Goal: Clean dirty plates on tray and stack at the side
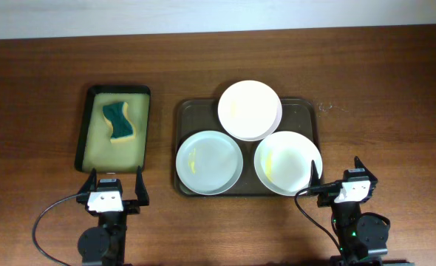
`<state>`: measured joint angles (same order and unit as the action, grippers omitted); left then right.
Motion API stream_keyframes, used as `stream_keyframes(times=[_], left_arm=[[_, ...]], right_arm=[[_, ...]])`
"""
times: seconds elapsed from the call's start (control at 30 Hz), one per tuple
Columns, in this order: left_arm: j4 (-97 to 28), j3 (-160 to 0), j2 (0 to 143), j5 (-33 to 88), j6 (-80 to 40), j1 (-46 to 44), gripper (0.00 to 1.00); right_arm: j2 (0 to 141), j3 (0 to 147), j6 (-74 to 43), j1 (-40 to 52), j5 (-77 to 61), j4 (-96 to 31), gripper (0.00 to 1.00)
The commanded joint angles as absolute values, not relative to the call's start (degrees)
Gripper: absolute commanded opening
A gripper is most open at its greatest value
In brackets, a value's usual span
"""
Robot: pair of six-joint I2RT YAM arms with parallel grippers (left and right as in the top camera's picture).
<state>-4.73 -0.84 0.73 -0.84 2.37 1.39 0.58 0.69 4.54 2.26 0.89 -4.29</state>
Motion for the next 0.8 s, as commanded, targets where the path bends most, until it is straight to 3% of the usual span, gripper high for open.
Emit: stream_keyframes(times=[0.0, 0.33, 0.37, 0.4, 0.47, 0.5, 0.6, 0.67, 0.77], left_arm=[[-4.8, -0.5, 0.3, -1.0, 2.0, 1.2, 0.99], [-4.2, -0.5, 0.3, -1.0, 2.0, 1.2, 0.99], [-1.5, -0.5, 0.3, 2.5, 0.5, 1.2, 0.99], [2.1, -0.5, 0.3, 16.5, -5.6, 1.2, 0.99], [7.9, -0.5, 0.3, 33.1, -7.3, 1.2, 0.99], [11.4, -0.5, 0.3, 36.3, -7.2, 1.2, 0.99], [26.3, -0.5, 0.4, 34.4, -7.2, 1.2, 0.99], [34.7, -2.0, 0.4, 25.6, -7.2, 1.2, 1.00], [27.8, -9.1, 2.8, 22.4, -2.1, 1.2, 0.99]], right_arm=[[0.4, 0.3, 4.3, 2.6, 2.2, -4.5, 0.98], [0.4, 0.3, 4.3, 2.6, 2.2, -4.5, 0.98], [0.4, 0.3, 4.3, 2.6, 2.2, -4.5, 0.98], [0.4, 0.3, 4.3, 2.6, 2.2, -4.5, 0.98], [0.4, 0.3, 4.3, 2.6, 2.2, -4.5, 0.98], [0.4, 0.3, 4.3, 2.6, 2.2, -4.5, 0.98], [0.4, 0.3, 4.3, 2.6, 2.2, -4.5, 0.98], [0.4, 0.3, 4.3, 2.6, 2.2, -4.5, 0.98], [0.4, 0.3, 4.3, 2.6, 2.2, -4.5, 0.98]])
